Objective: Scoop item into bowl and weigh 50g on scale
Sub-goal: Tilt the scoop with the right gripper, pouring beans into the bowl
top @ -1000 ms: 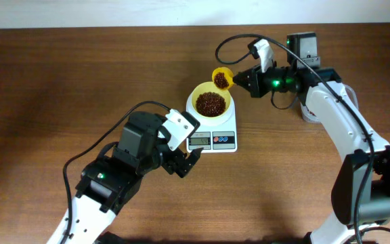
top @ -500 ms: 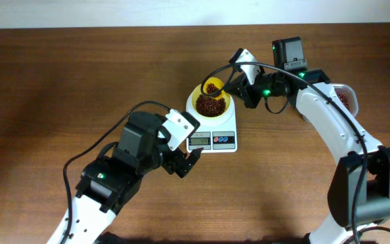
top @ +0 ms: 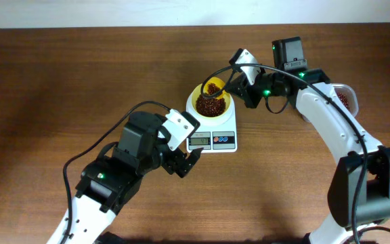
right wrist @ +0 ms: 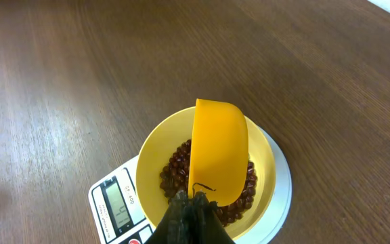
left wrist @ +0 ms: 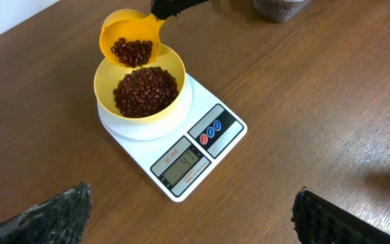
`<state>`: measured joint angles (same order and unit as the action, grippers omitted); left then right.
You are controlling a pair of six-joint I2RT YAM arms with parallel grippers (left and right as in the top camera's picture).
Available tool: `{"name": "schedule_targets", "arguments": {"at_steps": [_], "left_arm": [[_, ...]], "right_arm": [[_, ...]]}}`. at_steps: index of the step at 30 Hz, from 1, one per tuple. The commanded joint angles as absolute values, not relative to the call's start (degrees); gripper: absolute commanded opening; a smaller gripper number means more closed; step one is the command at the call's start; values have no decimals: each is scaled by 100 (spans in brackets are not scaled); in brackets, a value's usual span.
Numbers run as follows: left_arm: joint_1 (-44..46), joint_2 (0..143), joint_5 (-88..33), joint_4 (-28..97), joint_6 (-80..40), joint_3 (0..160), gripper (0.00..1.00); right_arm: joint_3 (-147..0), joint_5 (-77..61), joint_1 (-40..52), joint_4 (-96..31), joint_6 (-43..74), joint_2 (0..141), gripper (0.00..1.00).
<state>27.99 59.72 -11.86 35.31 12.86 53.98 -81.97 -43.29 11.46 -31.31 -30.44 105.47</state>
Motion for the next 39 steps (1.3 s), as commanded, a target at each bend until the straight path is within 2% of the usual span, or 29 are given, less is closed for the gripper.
{"name": "schedule_targets", "arguments": {"at_steps": [1, 39], "left_arm": [[2770, 5918, -1269, 3522, 1315, 5354, 99], [2768, 5918, -1267, 3522, 1315, 5354, 99]], "right_arm": [[-8305, -4198, 1160, -3122, -3133, 10451, 4], [-8305, -3865, 1184, -3122, -3129, 10451, 4]]}}
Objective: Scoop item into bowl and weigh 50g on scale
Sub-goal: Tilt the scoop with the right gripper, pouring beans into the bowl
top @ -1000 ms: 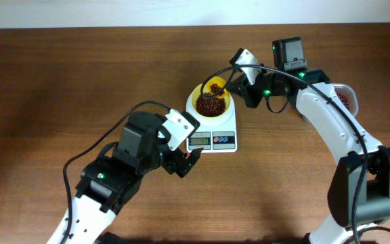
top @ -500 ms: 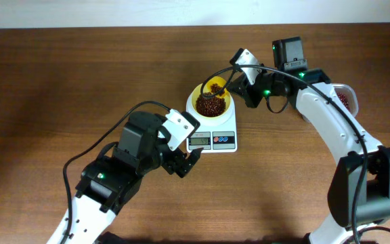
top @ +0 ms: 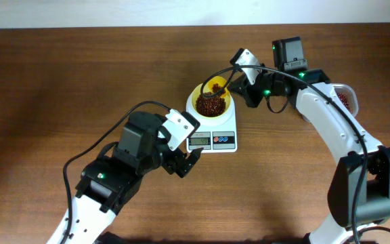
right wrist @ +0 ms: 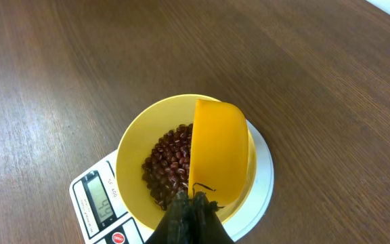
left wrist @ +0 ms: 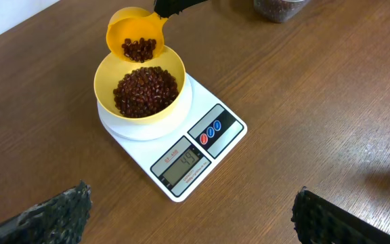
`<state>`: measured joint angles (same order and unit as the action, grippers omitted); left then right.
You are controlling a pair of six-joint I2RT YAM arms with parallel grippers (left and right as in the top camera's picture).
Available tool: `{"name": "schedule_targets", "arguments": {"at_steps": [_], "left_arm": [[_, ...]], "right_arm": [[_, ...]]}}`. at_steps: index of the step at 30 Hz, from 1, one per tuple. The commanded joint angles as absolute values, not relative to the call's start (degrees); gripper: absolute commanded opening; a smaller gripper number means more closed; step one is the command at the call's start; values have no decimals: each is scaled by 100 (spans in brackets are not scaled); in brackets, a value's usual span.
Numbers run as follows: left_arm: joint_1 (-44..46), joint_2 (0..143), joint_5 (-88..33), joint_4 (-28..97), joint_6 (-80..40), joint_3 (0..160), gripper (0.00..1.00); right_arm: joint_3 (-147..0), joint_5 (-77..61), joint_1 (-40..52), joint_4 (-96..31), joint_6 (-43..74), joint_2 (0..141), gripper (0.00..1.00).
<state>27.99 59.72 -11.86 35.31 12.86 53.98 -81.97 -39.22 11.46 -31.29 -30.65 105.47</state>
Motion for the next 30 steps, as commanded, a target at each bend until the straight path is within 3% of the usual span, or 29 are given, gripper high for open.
{"name": "schedule_targets", "arguments": {"at_steps": [1, 10, 15, 19, 24, 30], "left_arm": [[2768, 5918, -1269, 3522, 1315, 5354, 99], [2768, 5918, -1269, 3522, 1315, 5354, 99], [2768, 5918, -1269, 3522, 1315, 5354, 99], [2768, 5918, -1267, 3522, 1315, 5354, 99], [2768, 5918, -1269, 3522, 1315, 5354, 99], [2768, 5918, -1269, 3522, 1315, 5354, 99]], "right_arm": [[-8305, -3876, 1201, -3133, -3127, 10451, 4], [-8305, -3942, 1216, -3133, -3107, 10451, 4], [-8305, -4139, 1192, -3133, -1205, 10451, 4], [-8305, -5026, 1192, -3129, -386, 10451, 4], [-8305, -5109, 1194, -3129, 1192, 10451, 4], [-8307, -5470, 1192, -3127, 1426, 10451, 4]]}}
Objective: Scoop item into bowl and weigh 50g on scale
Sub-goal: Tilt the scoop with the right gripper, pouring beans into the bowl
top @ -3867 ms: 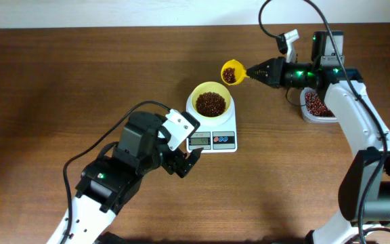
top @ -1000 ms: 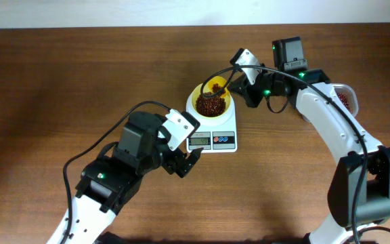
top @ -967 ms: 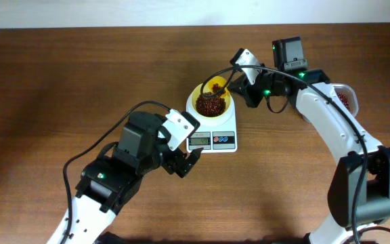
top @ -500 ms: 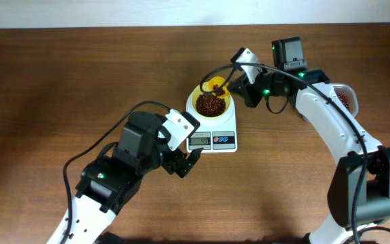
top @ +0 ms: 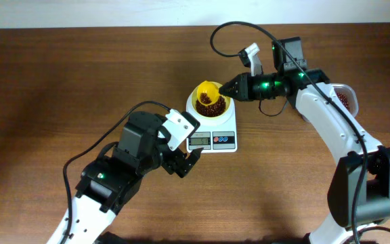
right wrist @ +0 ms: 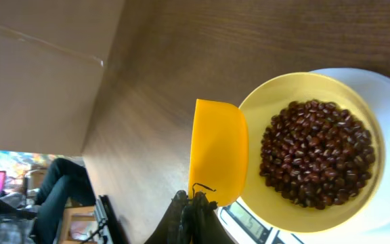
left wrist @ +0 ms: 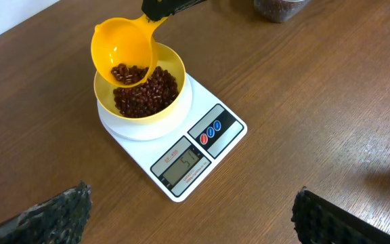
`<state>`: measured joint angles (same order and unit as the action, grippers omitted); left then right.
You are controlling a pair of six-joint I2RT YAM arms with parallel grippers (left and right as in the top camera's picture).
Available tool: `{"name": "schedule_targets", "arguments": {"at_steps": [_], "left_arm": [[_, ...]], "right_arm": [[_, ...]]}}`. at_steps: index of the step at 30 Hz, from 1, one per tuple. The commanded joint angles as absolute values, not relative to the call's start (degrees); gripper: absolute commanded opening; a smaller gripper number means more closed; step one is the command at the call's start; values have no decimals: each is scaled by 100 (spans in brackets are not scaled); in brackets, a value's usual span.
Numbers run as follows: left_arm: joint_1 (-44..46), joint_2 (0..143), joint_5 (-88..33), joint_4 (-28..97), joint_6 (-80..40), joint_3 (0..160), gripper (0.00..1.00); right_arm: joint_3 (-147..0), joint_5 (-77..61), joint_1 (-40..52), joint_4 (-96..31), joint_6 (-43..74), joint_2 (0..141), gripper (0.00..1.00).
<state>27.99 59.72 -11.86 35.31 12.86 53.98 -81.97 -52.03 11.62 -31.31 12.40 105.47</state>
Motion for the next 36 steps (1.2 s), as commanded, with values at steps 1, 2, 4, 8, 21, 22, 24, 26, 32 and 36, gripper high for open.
{"name": "schedule_targets", "arguments": {"at_steps": [1, 2, 4, 8, 21, 22, 24, 26, 32, 36], "left_arm": [[2768, 5918, -1269, 3522, 1315, 5354, 99], [2768, 5918, -1269, 3522, 1315, 5354, 99], [2768, 5918, -1269, 3522, 1315, 5354, 99], [2768, 5916, -1269, 3522, 1315, 5354, 99], [2768, 5918, -1269, 3522, 1315, 5354, 99], [2768, 5918, -1269, 3522, 1315, 5354, 99], [2768, 5918, -1267, 3522, 1315, 5354, 99], [2768, 5918, -1269, 3522, 1315, 5354, 99], [2768, 5918, -1269, 3522, 1315, 5354, 99], [2768, 5918, -1269, 3522, 1315, 5354, 99]], "right_arm": [[-8307, -5468, 1192, -3127, 1426, 10451, 4], [-8307, -5468, 1192, -3124, 1426, 10451, 4], [-8307, -5470, 1194, -3124, 1433, 10451, 4], [-8307, -5470, 1192, -3105, 1708, 10451, 4], [-8305, -3358, 1199, -2958, 1505, 10556, 4], [-8305, -3361, 1205, -2958, 1507, 10606, 4], [-8305, -3378, 1234, -2954, 1505, 10685, 4], [-8305, -3378, 1284, -2956, 1505, 10742, 4], [-8305, -3374, 1468, -2845, 1505, 10969, 4], [-8305, -3044, 1466, -2744, 1494, 11000, 4]]}}
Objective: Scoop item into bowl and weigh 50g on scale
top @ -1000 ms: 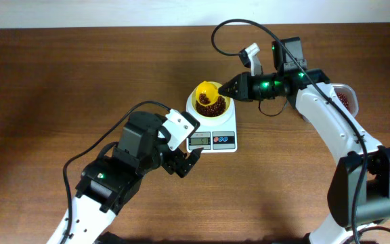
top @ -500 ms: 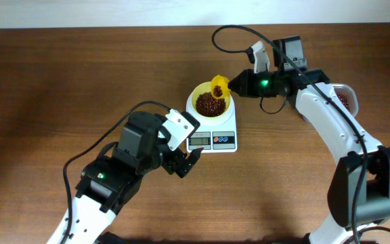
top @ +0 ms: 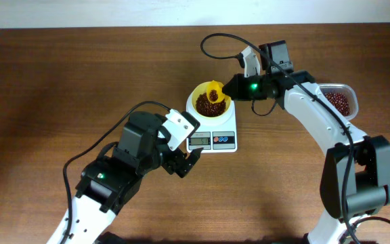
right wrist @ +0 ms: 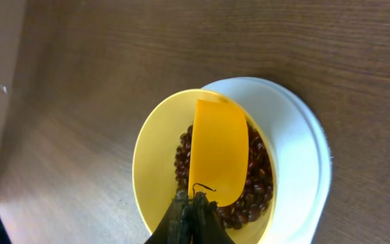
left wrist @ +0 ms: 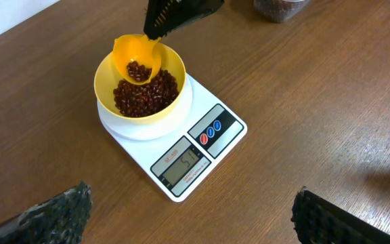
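A yellow bowl of dark red beans stands on the white scale, whose display reads about 51. My right gripper is shut on the handle of a yellow scoop, which is tipped down inside the bowl with a few beans in it. The scoop sits over the bowl's back part in the overhead view. My left gripper is open, low over the table in front of the scale, with nothing between its fingers.
A clear tub of red beans stands at the right, behind my right arm. Another view shows the tub beyond the scale. My left arm lies to the front left of the scale.
The scoop was lifted and tilted over the bowl's left rim; now it is lower, tipped down into the bowl. My right wrist has moved left. The display still reads about 51.
The scoop was held over the bowl's back rim with beans in it and the scale read about 47. Then fewer beans lay in it and the reading was about 49. Then it was tilted over the bowl at about 51. Now it dips into the bowl.
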`<state>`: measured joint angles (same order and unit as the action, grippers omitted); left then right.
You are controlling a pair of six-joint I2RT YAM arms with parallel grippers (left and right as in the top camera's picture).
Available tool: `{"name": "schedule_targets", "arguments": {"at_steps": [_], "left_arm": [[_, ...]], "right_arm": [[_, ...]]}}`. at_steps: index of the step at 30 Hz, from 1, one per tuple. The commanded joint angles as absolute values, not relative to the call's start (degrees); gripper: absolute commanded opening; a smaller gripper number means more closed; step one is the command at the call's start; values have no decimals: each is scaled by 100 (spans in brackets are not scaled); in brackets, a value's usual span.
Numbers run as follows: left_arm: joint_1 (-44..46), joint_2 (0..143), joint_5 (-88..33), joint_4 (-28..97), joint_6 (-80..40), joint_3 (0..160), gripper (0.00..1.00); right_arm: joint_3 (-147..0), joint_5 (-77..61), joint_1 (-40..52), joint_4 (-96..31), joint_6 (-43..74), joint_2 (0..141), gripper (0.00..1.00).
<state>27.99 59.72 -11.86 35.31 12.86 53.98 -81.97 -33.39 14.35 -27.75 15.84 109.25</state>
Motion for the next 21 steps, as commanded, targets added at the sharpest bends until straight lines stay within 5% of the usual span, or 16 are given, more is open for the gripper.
{"name": "schedule_targets", "arguments": {"at_steps": [1, 21], "left_arm": [[2768, 5918, -1269, 3522, 1315, 5354, 99], [2768, 5918, -1267, 3522, 1315, 5354, 99]], "right_arm": [[-8305, -3011, 1466, -2744, 1358, 11000, 4], [-8305, -2626, 1966, -2746, 834, 11006, 4]]}}
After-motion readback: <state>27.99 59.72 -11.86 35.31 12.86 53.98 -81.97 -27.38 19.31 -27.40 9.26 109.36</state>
